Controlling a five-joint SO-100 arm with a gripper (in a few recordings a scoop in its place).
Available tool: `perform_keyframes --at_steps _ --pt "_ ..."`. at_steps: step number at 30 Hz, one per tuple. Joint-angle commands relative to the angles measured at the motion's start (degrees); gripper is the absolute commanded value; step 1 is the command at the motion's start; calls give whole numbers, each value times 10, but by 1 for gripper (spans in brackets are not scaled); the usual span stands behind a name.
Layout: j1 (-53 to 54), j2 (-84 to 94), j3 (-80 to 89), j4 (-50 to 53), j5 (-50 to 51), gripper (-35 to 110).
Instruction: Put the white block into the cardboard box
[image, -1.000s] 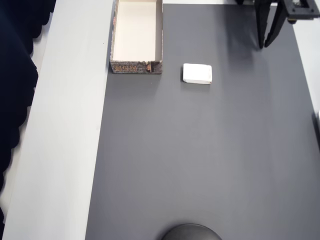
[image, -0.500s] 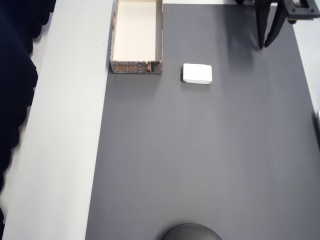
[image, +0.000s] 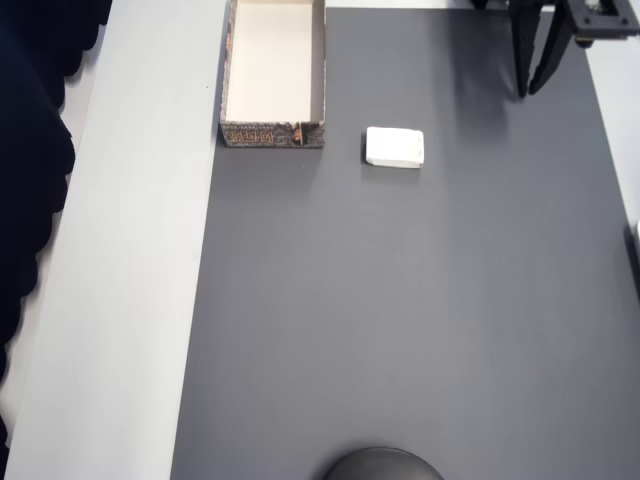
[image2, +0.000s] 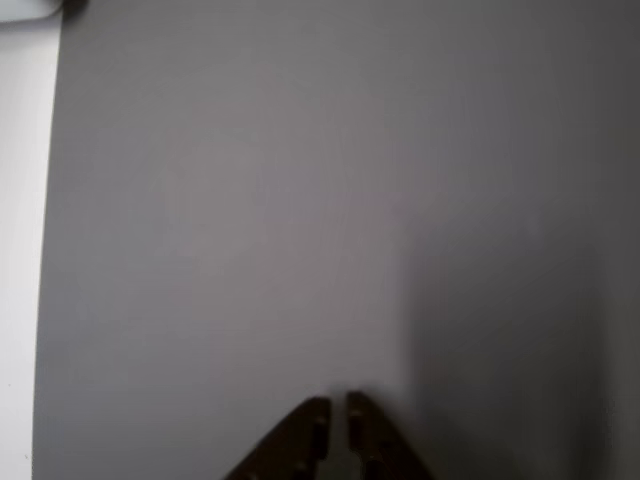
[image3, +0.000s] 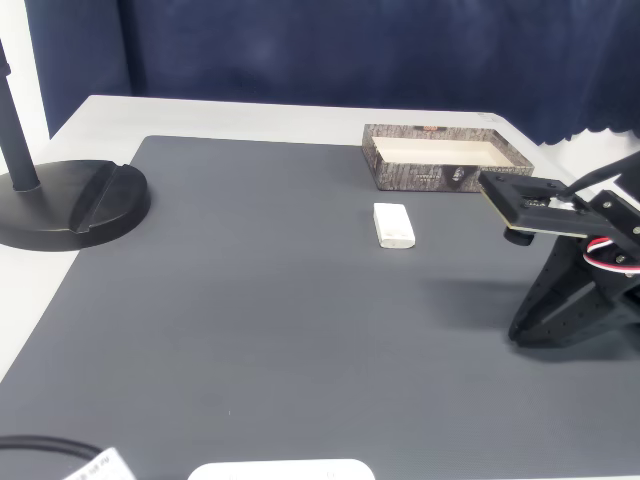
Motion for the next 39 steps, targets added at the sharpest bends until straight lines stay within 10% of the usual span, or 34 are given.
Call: perform_keyframes --at_steps 1,22,39 --pt "-5 19 11 1 -4 -2" --pt "18 8 -33 0 -20 -2" --pt "163 -496 -430 52 49 -2"
